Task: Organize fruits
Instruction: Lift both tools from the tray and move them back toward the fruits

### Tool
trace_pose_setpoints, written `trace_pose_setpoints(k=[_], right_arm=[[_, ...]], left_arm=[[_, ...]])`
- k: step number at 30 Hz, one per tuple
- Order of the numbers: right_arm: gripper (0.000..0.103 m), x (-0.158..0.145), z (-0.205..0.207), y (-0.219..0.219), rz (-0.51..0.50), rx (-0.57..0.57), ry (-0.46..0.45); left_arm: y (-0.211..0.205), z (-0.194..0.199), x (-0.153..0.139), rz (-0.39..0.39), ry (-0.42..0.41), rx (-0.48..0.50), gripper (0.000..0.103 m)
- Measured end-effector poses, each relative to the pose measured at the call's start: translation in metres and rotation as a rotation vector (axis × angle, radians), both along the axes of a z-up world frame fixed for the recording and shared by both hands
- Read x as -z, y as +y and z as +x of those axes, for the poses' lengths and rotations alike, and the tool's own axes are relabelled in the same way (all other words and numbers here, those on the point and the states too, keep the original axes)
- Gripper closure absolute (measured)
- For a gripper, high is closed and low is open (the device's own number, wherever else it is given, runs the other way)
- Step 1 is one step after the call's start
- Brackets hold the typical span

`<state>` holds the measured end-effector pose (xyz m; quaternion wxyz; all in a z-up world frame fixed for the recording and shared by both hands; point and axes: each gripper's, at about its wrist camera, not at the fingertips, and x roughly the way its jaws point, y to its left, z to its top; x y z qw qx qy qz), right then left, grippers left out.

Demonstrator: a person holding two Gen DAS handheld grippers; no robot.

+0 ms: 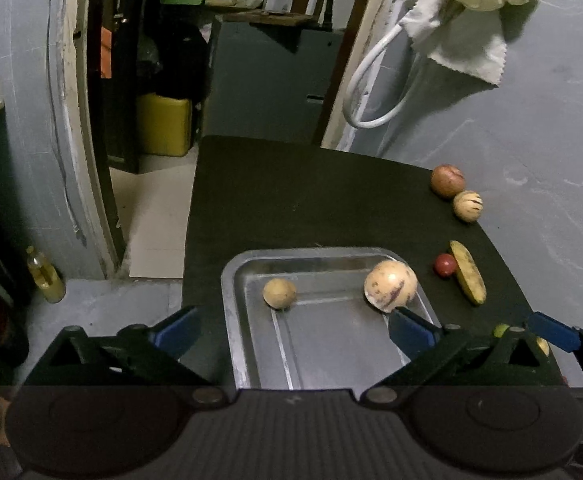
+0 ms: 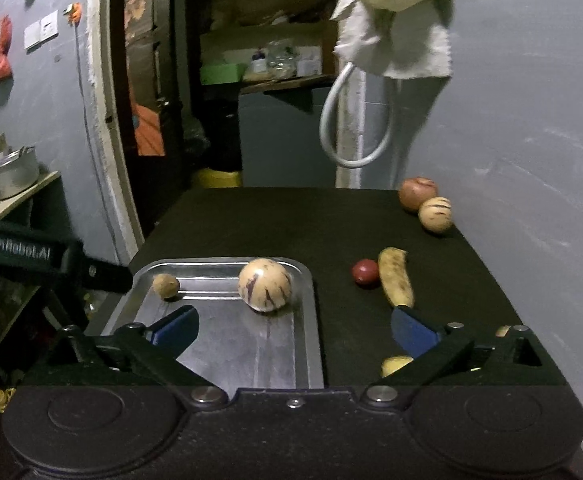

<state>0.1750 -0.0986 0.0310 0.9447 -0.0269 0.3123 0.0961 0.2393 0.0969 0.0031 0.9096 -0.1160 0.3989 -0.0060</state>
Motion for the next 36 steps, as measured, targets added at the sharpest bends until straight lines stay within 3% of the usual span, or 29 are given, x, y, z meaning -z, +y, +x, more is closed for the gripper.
trace_pose_setpoints(k=[16, 30, 36], right_arm=[[0.001, -0.003, -0.085, -0.041, -0.013, 0.191, 0.02], [0.001, 0.013, -0.148, -0.11, -0.032, 0.545, 0.048], [0.001, 0.02, -0.161, -0.129, -0.032, 0.634, 0.061]], left_arm=[[-0.028, -0.062, 0.012, 0.045, 0.09, 0.173, 0.0], [-0.107, -0.08, 0.018, 0.118, 0.099, 0.463, 0.0], [-0.142, -0.076, 0.022, 0.122, 0.098, 0.554, 0.0]])
